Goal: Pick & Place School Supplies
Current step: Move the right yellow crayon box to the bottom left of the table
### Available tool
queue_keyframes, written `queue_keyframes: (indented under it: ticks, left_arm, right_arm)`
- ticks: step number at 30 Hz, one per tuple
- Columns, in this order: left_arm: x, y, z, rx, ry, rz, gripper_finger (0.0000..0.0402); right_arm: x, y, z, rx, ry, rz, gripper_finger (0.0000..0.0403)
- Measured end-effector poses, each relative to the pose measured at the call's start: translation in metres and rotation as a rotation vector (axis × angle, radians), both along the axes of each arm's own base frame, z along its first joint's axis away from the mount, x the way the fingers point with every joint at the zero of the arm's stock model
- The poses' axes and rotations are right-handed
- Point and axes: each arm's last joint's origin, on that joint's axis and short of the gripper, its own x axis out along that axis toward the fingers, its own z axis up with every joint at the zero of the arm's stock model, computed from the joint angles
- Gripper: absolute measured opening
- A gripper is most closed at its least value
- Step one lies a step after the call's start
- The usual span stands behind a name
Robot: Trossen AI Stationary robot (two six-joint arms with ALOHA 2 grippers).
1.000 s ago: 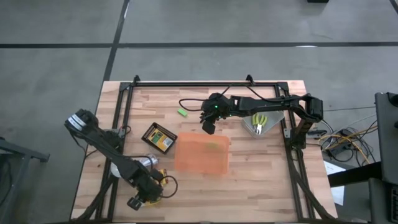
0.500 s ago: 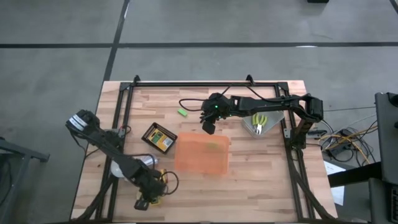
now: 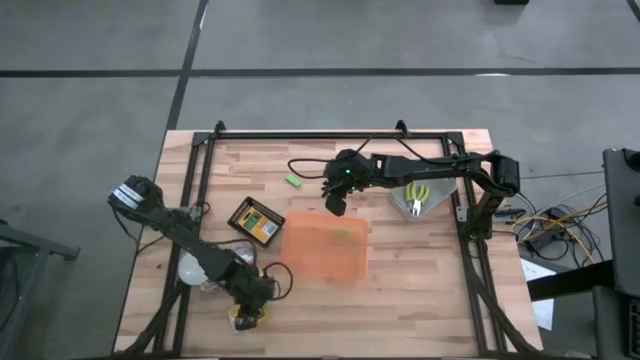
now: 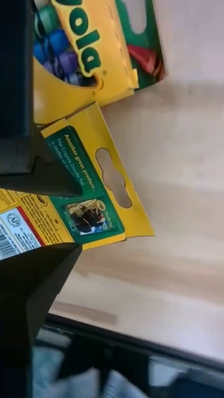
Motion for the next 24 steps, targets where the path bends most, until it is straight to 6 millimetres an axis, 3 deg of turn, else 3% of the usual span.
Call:
queue_keyframes:
  ticks: [17, 24]
  left_arm:
    - [0.012, 0.02, 0.0, -0.095, 0.232, 0.533, 0.014]
    - [0.014, 0.025, 0.0, -0.095, 0.243, 0.563, 0.014]
  right_arm:
    - [0.0, 0.0, 0.0, 0.0, 0.0, 0.0, 0.0071]
    - [0.0, 0.0, 0.0, 0.0, 0.0, 0.0, 0.0072]
